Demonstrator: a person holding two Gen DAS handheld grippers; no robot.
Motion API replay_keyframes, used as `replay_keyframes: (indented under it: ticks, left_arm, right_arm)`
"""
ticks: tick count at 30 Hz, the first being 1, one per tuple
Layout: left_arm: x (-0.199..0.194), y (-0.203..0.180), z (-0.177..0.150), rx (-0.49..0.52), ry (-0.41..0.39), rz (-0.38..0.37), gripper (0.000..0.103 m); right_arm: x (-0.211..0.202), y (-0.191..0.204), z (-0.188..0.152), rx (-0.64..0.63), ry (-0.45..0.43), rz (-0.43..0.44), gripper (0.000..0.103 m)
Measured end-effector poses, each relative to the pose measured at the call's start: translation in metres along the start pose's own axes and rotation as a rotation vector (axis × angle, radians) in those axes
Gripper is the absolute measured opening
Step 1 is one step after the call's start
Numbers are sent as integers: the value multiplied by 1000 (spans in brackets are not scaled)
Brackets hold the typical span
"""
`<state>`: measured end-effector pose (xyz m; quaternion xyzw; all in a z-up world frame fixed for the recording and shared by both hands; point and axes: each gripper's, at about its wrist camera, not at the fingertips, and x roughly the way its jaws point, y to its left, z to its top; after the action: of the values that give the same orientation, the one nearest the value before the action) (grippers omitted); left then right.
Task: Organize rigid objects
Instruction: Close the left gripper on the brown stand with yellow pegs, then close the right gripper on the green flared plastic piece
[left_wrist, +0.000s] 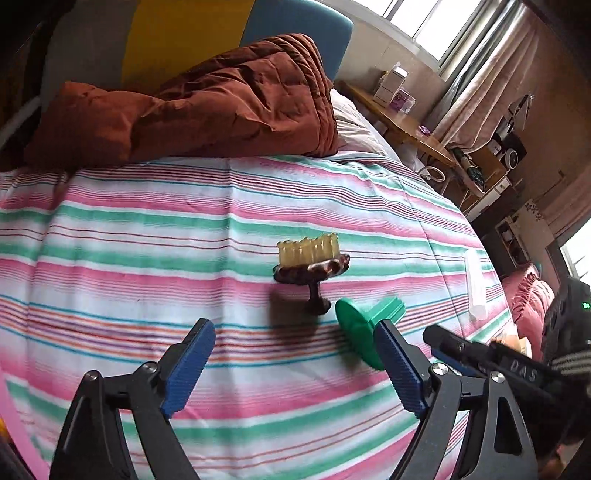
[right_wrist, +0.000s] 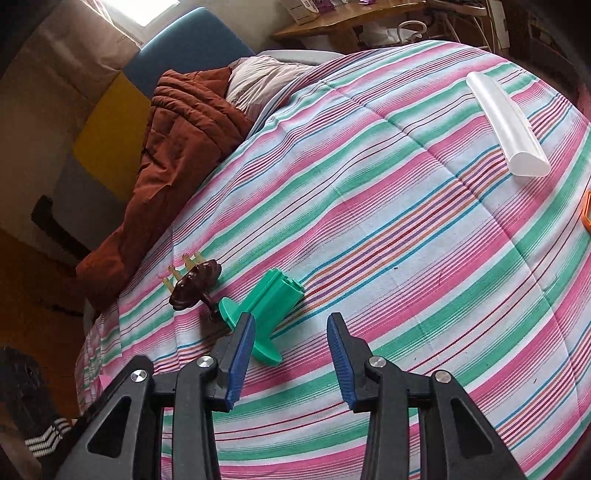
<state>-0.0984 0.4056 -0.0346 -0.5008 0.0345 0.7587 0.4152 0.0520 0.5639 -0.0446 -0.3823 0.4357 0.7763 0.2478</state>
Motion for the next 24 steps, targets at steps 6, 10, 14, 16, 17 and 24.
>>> replay_keyframes:
  ticks: [6, 10, 14, 16, 17, 24]
  left_arm:
    - [40, -3, 32, -56, 17, -1, 92]
    - [64, -4, 38, -57, 51, -22, 87]
    - [68, -2, 33, -32, 38, -35, 61]
    - [59, -4, 26, 14, 21, -27, 59]
    - [54, -3, 23, 17, 19, -23, 59]
    - [3, 11, -21, 77, -28, 53, 57]
  right_arm:
    - [3, 0, 1, 10, 10, 11, 41]
    - [5, 0, 1, 10, 16, 8, 41]
    - [8, -3, 1, 24, 26, 5, 41]
    - [8, -3, 1, 24, 25, 4, 41]
    - [8, -3, 1, 23, 24, 2, 41]
    - [9, -3, -2, 14, 29, -12, 41]
